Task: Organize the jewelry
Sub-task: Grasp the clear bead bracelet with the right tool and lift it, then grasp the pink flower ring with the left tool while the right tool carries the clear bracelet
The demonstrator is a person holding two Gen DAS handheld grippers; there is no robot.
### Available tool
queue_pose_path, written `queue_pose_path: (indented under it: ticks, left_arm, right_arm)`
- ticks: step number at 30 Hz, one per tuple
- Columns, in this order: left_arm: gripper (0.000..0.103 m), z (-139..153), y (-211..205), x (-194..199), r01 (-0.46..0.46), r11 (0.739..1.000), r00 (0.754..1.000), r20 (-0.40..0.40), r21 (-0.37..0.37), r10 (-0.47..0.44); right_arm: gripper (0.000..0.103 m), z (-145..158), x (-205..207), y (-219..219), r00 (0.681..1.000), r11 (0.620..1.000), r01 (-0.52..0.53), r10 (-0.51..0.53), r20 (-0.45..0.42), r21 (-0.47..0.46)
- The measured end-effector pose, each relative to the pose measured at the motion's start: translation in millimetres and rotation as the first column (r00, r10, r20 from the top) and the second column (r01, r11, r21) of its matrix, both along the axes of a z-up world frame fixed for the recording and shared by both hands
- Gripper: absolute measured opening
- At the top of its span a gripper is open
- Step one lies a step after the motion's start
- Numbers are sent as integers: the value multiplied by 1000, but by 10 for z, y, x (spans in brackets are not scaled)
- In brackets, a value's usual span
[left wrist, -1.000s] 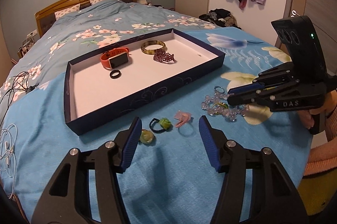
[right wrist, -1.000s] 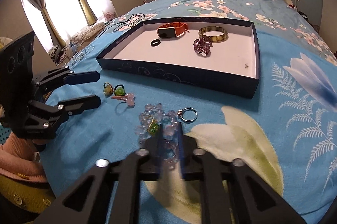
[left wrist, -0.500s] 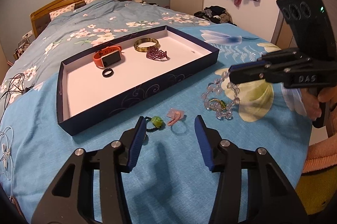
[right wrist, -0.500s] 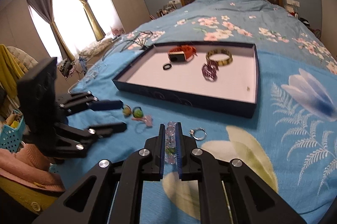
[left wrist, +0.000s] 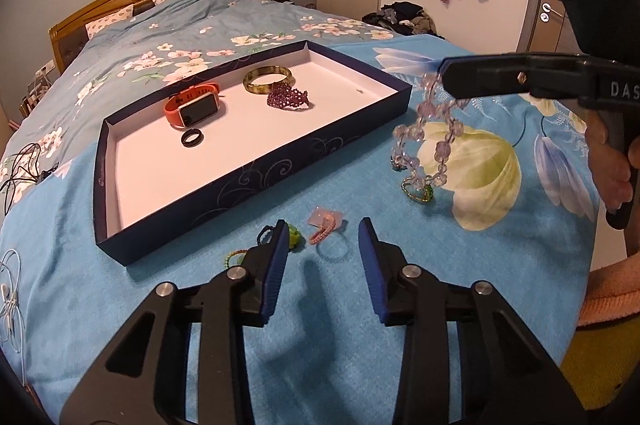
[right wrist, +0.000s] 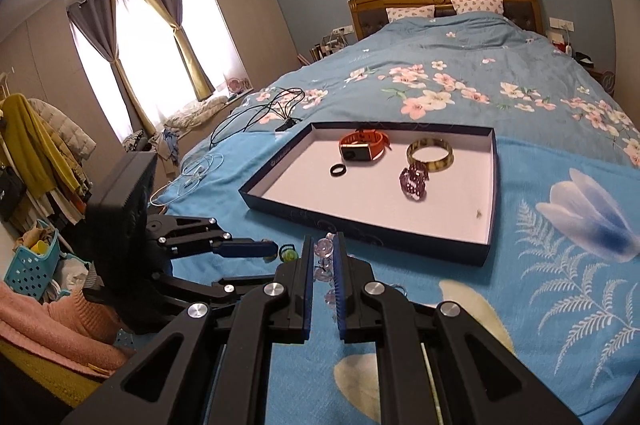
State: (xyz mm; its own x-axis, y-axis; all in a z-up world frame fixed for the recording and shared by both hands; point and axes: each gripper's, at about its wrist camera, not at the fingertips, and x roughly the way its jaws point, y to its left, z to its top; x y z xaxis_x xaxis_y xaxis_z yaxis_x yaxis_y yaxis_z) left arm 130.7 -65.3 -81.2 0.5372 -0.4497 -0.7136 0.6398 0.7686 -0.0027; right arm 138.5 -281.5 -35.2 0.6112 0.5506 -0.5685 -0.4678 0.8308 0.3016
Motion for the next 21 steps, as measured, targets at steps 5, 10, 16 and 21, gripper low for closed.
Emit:
queue_pose_path:
  ticks: [5,10,16,21]
  left_arm:
    - [23,-23,-48,41,4,1000,1000,-6,19,-4]
    - [14,-43,-123,75,21,999,1000,-18,33,-21]
    - [12,-107,-131,169,8,1000,998,-64,29,-6]
    - [17,-119,-127,232,-1,1000,997,-76,21,2]
  right_arm:
    - [8,28,13,-11,1000,1000,11,-11,7,-1]
    - [8,26,45,-21,1000,1000,17,-17,6,-2]
    - [8,-1,64,-47,1000,1000,20,-20,2,3]
    - [8,-33,86,-59,1000,1000,23,-23,-5,13]
